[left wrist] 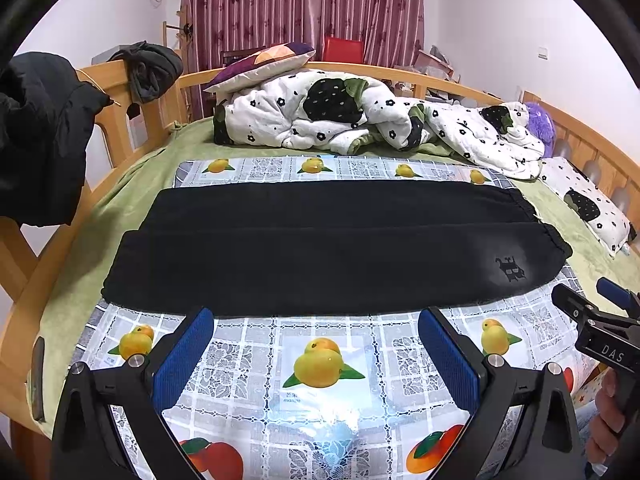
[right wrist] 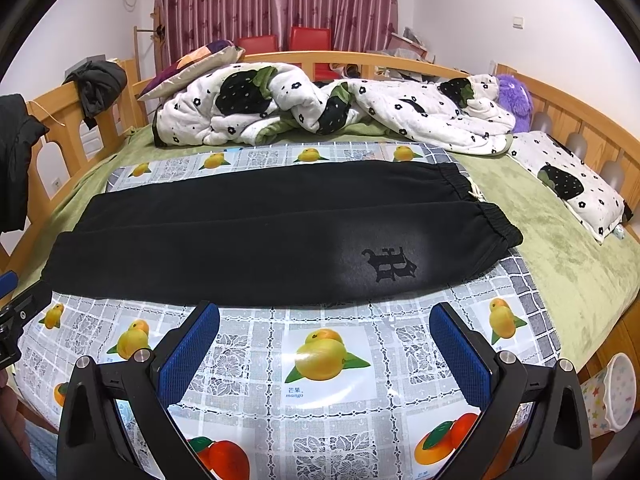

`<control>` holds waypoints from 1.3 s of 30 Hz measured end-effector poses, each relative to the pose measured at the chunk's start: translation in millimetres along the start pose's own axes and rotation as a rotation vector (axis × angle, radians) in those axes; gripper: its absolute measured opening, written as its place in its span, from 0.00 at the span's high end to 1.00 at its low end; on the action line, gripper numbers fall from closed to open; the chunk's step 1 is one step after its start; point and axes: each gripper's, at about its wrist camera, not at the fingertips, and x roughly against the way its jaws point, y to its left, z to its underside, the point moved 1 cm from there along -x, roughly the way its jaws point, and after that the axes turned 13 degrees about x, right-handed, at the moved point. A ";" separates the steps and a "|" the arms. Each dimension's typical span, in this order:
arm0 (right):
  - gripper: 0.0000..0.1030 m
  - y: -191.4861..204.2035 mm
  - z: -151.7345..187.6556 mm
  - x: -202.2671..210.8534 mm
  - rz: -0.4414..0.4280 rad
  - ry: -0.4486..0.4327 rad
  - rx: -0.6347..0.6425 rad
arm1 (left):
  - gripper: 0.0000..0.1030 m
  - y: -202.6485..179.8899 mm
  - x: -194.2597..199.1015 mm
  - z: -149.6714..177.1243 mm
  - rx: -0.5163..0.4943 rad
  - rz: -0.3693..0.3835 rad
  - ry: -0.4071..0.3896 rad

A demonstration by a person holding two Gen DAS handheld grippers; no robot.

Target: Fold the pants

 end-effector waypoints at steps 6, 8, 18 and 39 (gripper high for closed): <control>0.00 0.4 0.3 0.1 0.001 -0.001 0.000 | 0.00 0.4 0.1 0.5 -0.002 0.000 -0.002; 0.00 0.4 0.0 0.0 0.000 -0.001 0.000 | 0.00 -0.1 0.0 -0.2 0.000 -0.001 0.000; 0.00 0.8 -0.4 1.2 0.001 -0.004 0.001 | 0.00 0.4 0.5 -0.2 0.001 0.002 0.002; 0.00 -0.3 -25.7 37.0 -0.024 -0.123 0.089 | 0.00 -1.4 35.6 -38.1 0.001 0.021 -0.011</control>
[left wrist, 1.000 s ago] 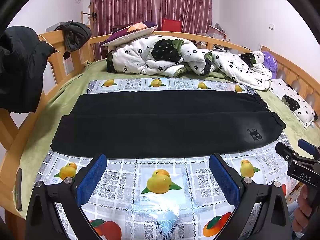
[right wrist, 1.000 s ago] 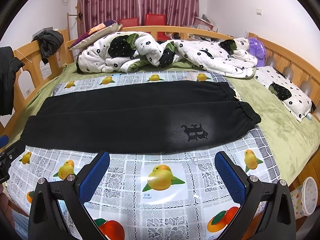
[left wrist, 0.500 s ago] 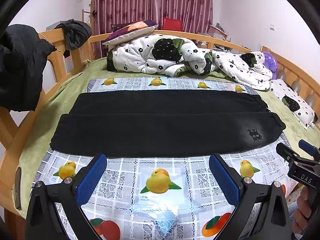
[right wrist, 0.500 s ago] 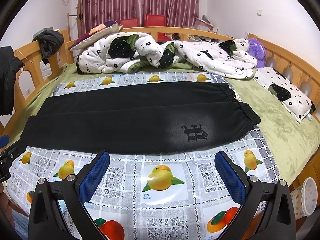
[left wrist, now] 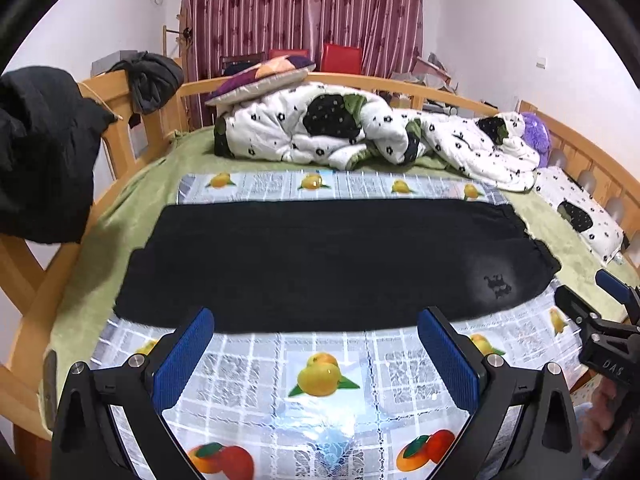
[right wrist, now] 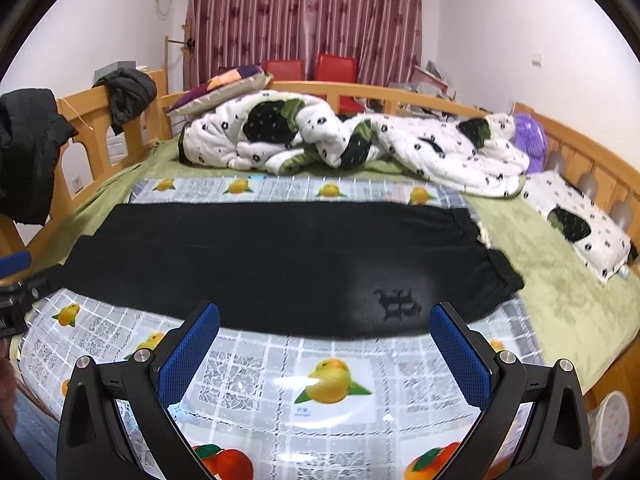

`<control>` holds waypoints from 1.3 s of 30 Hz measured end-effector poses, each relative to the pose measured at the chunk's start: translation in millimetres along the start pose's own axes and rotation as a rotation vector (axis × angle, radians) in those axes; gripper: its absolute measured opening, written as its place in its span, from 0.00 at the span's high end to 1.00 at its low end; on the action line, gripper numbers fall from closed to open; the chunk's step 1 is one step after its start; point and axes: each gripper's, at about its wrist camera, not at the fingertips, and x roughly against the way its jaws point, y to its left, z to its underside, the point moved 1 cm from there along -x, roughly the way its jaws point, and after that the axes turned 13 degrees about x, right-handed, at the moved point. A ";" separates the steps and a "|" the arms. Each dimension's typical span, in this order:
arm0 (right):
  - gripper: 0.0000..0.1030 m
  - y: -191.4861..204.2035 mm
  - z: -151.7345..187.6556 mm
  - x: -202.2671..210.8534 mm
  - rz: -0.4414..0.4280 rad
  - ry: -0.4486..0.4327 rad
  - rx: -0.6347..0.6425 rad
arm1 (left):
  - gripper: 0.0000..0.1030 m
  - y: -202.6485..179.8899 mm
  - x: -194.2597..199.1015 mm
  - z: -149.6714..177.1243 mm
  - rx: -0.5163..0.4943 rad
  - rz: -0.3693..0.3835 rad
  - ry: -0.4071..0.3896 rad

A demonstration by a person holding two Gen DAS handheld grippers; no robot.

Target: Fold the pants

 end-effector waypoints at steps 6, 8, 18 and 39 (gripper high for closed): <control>0.00 -50.5 -33.8 27.0 -0.066 -0.044 -0.029 | 0.00 20.4 11.1 -53.7 0.000 -0.002 0.018; 0.00 -69.6 -38.6 26.7 -0.077 -0.056 -0.048 | 0.00 34.5 3.8 -63.5 0.016 -0.008 0.017; 0.25 -148.5 34.2 -108.4 -0.177 0.142 -0.259 | 0.01 126.6 -118.3 -20.6 0.224 0.025 0.153; 0.82 -156.1 100.9 -265.0 -0.256 0.281 -0.503 | 0.89 245.1 -244.0 20.2 0.741 0.056 0.221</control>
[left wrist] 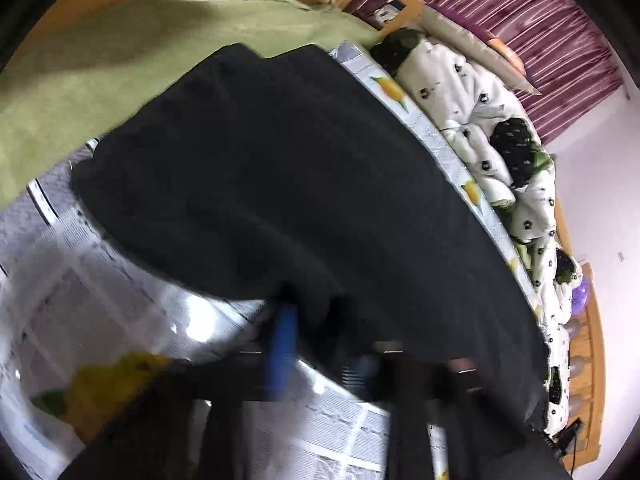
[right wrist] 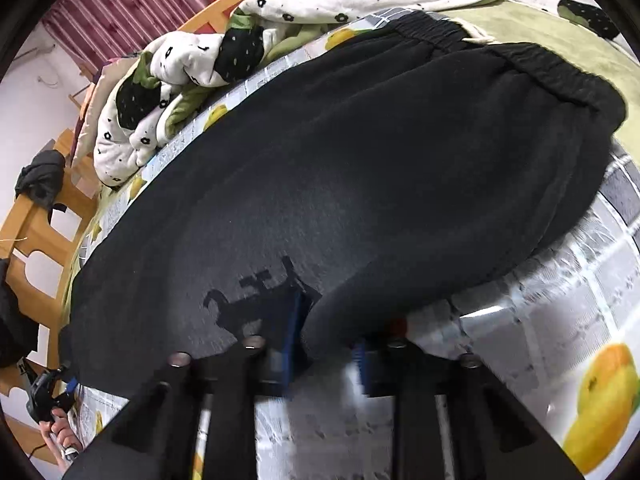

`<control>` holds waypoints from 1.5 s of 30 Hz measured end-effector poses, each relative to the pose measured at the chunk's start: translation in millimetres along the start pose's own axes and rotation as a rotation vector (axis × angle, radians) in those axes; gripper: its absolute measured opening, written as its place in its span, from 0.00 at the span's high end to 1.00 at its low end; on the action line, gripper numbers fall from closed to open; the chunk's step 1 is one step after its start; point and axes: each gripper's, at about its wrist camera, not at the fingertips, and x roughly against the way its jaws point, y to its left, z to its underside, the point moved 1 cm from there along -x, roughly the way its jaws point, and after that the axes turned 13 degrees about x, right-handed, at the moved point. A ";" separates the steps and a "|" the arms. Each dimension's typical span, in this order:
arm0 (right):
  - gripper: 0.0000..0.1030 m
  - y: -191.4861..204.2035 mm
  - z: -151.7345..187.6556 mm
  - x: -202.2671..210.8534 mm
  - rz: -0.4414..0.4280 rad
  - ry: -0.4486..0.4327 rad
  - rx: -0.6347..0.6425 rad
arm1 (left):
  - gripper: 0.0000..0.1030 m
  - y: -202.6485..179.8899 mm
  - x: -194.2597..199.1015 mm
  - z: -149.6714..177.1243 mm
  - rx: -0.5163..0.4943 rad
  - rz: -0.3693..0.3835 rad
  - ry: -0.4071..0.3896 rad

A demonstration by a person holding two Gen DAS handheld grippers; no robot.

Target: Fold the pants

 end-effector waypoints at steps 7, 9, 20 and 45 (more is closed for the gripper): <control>0.89 33.2 -34.9 51.7 0.020 -0.145 0.102 | 0.92 -39.2 51.9 -22.0 -0.129 0.090 -0.107; 0.89 39.7 -54.2 58.0 0.014 -0.164 0.119 | 0.92 -61.2 54.0 -34.1 -0.163 0.092 -0.137; 0.90 60.3 -179.9 -13.1 0.054 -0.186 0.164 | 0.92 -182.4 -21.5 -115.9 -0.360 0.042 -0.291; 0.35 -12.6 -24.0 2.9 0.068 0.014 0.028 | 0.20 -24.5 -18.4 -22.8 -0.080 0.050 -0.009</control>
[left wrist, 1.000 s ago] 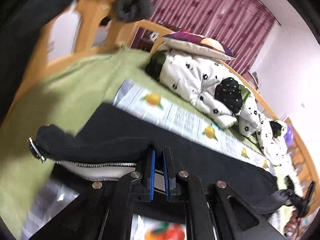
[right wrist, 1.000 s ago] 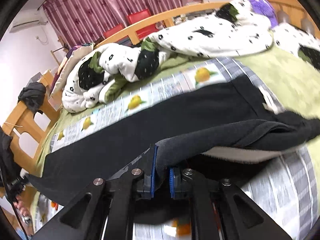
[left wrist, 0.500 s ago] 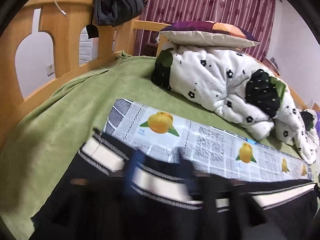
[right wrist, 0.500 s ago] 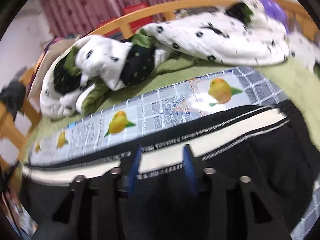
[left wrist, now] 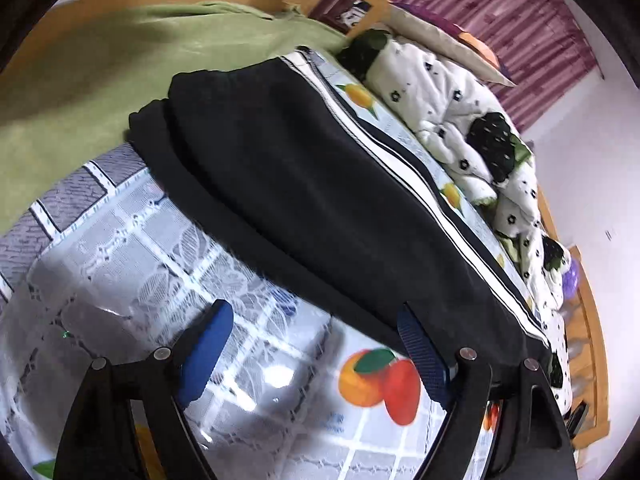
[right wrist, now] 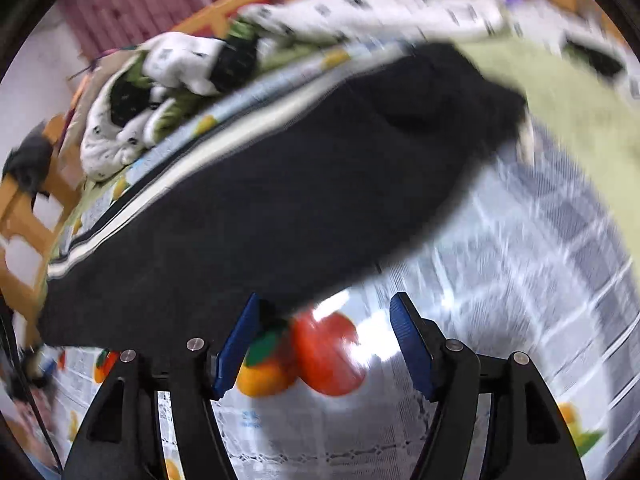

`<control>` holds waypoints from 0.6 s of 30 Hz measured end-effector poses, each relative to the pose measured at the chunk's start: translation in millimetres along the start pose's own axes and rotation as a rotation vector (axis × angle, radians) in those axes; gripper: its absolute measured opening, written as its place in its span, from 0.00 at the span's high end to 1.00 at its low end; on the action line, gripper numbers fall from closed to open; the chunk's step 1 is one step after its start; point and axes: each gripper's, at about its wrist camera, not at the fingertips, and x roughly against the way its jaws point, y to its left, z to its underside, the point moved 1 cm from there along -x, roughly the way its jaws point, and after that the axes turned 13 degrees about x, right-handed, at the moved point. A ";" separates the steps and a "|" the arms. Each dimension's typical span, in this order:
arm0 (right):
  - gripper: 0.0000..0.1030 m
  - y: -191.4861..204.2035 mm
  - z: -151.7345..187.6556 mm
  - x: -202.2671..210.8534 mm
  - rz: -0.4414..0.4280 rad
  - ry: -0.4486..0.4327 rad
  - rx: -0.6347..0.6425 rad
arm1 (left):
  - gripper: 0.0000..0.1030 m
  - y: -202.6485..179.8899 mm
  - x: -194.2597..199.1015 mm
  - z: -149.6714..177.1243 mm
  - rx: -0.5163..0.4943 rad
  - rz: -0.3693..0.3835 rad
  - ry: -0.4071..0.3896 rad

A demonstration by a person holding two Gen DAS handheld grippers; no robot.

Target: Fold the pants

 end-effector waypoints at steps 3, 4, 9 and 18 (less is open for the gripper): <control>0.33 -6.0 -7.5 -6.8 -0.018 -0.036 -0.043 | 0.20 -1.7 -12.3 -19.3 0.066 -0.012 -0.013; 0.33 -6.8 -14.9 -12.8 -0.027 -0.042 -0.057 | 0.20 -1.7 -17.0 -25.7 0.090 -0.015 -0.030; 0.42 -10.2 -49.1 -47.7 -0.041 -0.072 -0.090 | 0.57 -19.2 -40.9 -47.8 0.058 -0.163 -0.116; 0.89 -18.0 -60.5 2.1 -0.070 -0.233 -0.154 | 0.92 -29.8 19.5 -41.6 -0.089 -0.139 -0.110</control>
